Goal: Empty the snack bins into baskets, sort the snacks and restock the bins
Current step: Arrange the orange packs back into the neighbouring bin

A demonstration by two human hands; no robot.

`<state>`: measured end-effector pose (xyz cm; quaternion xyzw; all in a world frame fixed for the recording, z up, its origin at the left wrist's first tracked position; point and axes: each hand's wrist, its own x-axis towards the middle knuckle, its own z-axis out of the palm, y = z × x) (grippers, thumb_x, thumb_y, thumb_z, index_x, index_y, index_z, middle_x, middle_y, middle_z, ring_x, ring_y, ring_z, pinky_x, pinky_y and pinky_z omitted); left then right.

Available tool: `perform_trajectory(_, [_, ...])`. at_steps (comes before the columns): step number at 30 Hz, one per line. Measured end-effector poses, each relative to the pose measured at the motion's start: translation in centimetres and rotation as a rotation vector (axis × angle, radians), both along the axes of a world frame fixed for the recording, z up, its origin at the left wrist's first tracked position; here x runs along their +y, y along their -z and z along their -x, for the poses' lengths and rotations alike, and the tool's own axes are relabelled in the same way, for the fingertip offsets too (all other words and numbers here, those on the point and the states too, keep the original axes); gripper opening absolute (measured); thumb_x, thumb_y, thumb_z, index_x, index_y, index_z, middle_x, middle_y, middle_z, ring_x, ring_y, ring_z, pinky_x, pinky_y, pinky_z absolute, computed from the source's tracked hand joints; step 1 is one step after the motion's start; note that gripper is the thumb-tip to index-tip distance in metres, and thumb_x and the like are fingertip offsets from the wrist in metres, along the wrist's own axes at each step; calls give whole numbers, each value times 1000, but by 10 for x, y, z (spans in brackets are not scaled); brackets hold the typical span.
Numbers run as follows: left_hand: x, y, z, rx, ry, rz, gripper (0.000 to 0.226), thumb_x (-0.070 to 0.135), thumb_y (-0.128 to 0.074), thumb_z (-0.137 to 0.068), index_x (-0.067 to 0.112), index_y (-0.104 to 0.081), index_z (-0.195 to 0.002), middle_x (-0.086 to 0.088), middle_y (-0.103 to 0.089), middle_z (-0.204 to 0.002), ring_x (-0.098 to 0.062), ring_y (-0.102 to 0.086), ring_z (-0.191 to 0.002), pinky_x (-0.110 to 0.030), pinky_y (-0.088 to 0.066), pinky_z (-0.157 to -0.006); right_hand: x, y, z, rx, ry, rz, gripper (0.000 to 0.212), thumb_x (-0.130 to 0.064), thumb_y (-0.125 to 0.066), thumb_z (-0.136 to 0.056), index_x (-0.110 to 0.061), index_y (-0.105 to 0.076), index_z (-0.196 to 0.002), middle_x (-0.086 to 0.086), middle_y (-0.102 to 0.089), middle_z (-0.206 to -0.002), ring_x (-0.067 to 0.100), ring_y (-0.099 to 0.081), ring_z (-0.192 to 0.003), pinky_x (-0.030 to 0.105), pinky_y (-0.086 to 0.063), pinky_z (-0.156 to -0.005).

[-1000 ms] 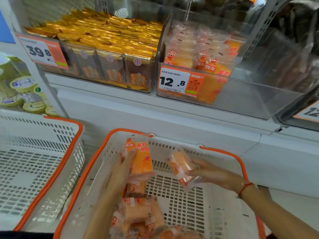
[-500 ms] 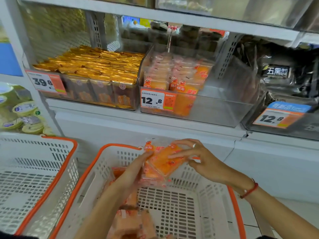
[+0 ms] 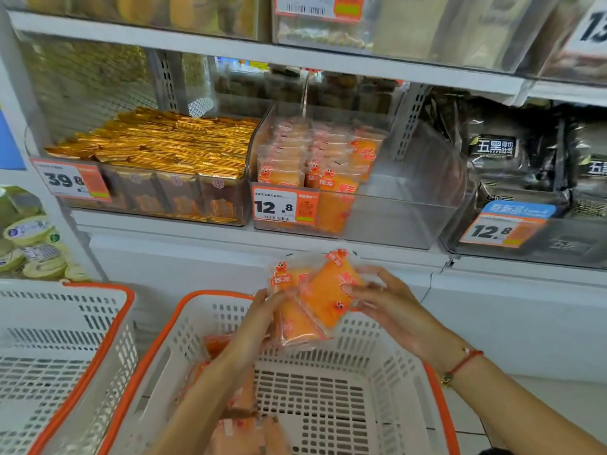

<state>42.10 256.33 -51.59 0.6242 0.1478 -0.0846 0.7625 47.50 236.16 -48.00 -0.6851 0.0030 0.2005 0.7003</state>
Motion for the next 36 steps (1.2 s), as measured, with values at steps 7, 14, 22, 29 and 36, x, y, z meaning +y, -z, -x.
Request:
perform_trajectory(7, [3, -21, -31, -60, -40, -103, 65, 42, -71, -68, 4, -54, -118, -28, -56, -129, -19, -59, -82, -38, -48, -83, 8, -43, -1, -431, -213, 276, 56, -10, -83, -73, -34, -60, -118, 2, -68, -109, 14, -67, -94, 29, -57, -79])
perform_trajectory(14, [-16, -48, -14, -239, 36, -17, 73, 59, -69, -66, 31, -42, -128, 13, -62, -116, -2, -68, -93, -26, -53, -78, 22, -63, 4, -578, 45, 122, 62, -24, -84, -63, -34, -56, -118, -9, -68, -110, 6, -65, -98, 21, -55, -76])
perform_trajectory(22, [-38, -108, -35, -652, 135, -103, 83, 56, -74, -57, 52, -38, -131, 29, -55, -126, 13, -52, -114, -9, -50, -79, -3, -120, -5, -403, -295, 97, 59, -19, -67, -68, -26, -51, -124, -7, -73, -102, 8, -68, -98, 19, -53, -75])
perform_trajectory(29, [-43, -165, -98, -779, 379, -655, 77, 99, -36, -54, 80, -5, -122, 51, 8, -142, 18, 8, -136, -33, -4, -114, -32, -153, -34, -663, -121, 64, 64, -25, -82, -50, -23, -66, -112, 3, -74, -102, 19, -70, -95, 29, -58, -78])
perform_trajectory(36, [-16, -145, -154, -774, 279, -1315, 72, 79, 7, -78, 56, -15, -143, 27, -8, -156, 4, 2, -144, -37, 5, -121, -41, -168, -63, -1076, 185, 256, 79, -13, -94, -54, -27, -47, -116, -9, -67, -103, 0, -66, -93, 8, -49, -74])
